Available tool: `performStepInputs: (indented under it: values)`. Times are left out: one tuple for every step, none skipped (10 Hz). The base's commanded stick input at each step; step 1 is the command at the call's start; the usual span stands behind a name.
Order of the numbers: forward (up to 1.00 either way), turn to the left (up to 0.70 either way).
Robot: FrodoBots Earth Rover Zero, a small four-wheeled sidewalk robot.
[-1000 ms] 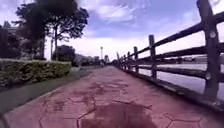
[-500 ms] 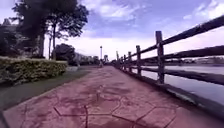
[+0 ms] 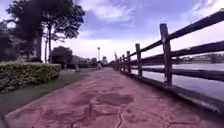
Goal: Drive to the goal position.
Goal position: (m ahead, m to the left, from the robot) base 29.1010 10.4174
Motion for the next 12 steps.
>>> performStepInputs:
  values:
    - [1.00, 0.00]
    - [1.00, 0.14]
    - [1.00, 0.28]
    - [1.00, 0.20]
    - [1.00, 0.01]
    - [1.00, 0.00]
    - [1.00, 0.00]
    - [1.00, 0.00]
    - [1.00, 0.00]
    - [1.00, 0.00]
    - [1.00, 0.00]
    - [1.00, 0.00]
